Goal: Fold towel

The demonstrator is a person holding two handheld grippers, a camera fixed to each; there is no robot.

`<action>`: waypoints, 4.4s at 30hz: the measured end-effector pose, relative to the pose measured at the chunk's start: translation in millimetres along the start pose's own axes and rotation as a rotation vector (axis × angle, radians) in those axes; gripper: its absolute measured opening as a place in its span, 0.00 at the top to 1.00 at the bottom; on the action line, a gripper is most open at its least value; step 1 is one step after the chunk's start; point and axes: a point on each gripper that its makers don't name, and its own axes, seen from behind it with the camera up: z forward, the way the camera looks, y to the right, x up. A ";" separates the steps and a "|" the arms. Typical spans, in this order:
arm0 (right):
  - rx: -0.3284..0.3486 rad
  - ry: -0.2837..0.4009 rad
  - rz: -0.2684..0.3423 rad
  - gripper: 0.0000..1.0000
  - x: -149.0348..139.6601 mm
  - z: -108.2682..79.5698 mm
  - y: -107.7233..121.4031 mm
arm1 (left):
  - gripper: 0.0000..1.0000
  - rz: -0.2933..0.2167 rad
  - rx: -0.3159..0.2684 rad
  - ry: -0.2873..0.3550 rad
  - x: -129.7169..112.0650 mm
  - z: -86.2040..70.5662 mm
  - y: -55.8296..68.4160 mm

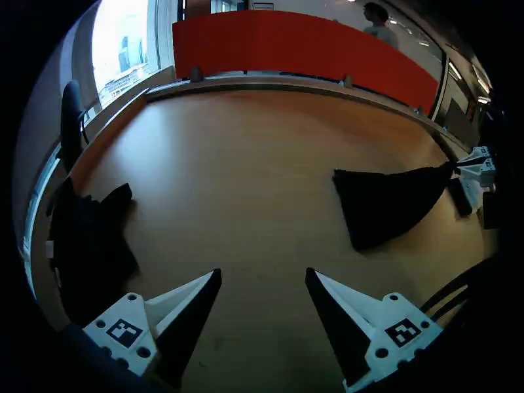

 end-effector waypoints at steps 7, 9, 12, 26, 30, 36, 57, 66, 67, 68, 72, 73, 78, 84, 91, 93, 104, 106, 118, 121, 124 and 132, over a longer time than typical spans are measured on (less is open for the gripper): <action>-0.015 0.013 -0.033 0.97 8.9 -17.2 9.3 | 0.05 -0.003 -0.003 0.000 0.0 0.1 1.8; -0.015 0.015 -0.039 0.97 9.7 -19.8 10.3 | 0.05 -0.003 -0.005 0.000 0.2 0.0 2.8; -0.010 0.013 -0.041 0.97 9.8 -19.5 9.7 | 0.05 -0.003 -0.007 0.000 0.2 0.0 4.6; 0.091 0.042 -0.107 0.97 42.2 6.0 -31.4 | 0.05 -0.001 -0.002 0.011 5.2 -7.4 2.0; 0.138 0.046 -0.138 0.97 55.5 19.8 -53.1 | 0.05 0.002 0.002 0.017 6.0 -12.0 -0.6; 0.223 0.035 -0.190 0.97 67.9 45.1 -91.8 | 0.05 -0.015 0.008 0.028 6.0 -21.2 -7.6; 0.347 -0.091 -0.176 0.93 33.1 105.4 -153.9 | 0.05 -0.068 0.027 0.028 -6.3 -35.2 -29.1; 0.329 -0.075 -0.143 0.27 36.3 98.5 -150.6 | 0.05 -0.066 0.028 0.027 -6.0 -34.6 -29.8; 0.325 -0.076 -0.139 0.27 35.5 97.9 -149.5 | 0.05 -0.066 0.029 0.027 -6.0 -34.7 -29.9; 0.322 -0.076 -0.136 0.26 34.7 97.3 -148.6 | 0.05 -0.067 0.029 0.027 -6.1 -34.9 -29.9; 0.308 -0.080 -0.125 0.27 29.4 94.7 -144.3 | 0.05 -0.065 0.029 0.029 -5.2 -35.3 -29.6; 0.303 -0.082 -0.122 0.27 27.0 93.7 -142.9 | 0.05 -0.064 0.029 0.029 -4.9 -35.2 -29.6; 0.278 -0.095 -0.104 0.27 12.9 88.5 -135.7 | 0.05 -0.061 0.029 0.031 -3.3 -34.9 -29.4; 0.248 -0.121 -0.078 0.27 -10.5 80.6 -126.3 | 0.05 -0.057 0.028 0.030 -2.7 -34.2 -27.9; 0.223 -0.145 -0.048 0.27 -32.1 71.4 -118.3 | 0.05 -0.044 0.022 0.031 -0.7 -33.6 -23.7; 0.218 -0.150 -0.042 0.27 -36.4 70.3 -117.1 | 0.05 -0.041 0.021 0.031 -0.1 -33.6 -22.6; 0.206 -0.193 -0.022 0.30 -64.4 70.4 -118.1 | 0.05 -0.041 0.016 0.030 -1.4 -33.0 -17.8; 0.204 -0.198 -0.016 0.33 -68.0 71.1 -118.7 | 0.05 -0.041 0.015 0.030 -1.6 -33.2 -16.9; 0.187 -0.208 0.017 0.52 -79.6 77.7 -121.0 | 0.05 -0.045 0.017 0.031 -3.1 -35.3 -17.5; 0.182 -0.208 0.025 0.56 -81.1 79.3 -120.8 | 0.05 -0.045 0.018 0.032 -3.3 -36.2 -17.8; 0.180 -0.206 0.031 0.60 -81.4 79.4 -120.5 | 0.05 -0.045 0.018 0.033 -3.5 -36.8 -18.1; 0.180 -0.208 0.036 0.77 -82.7 81.3 -121.6 | 0.05 -0.044 0.017 0.033 -4.9 -37.4 -17.5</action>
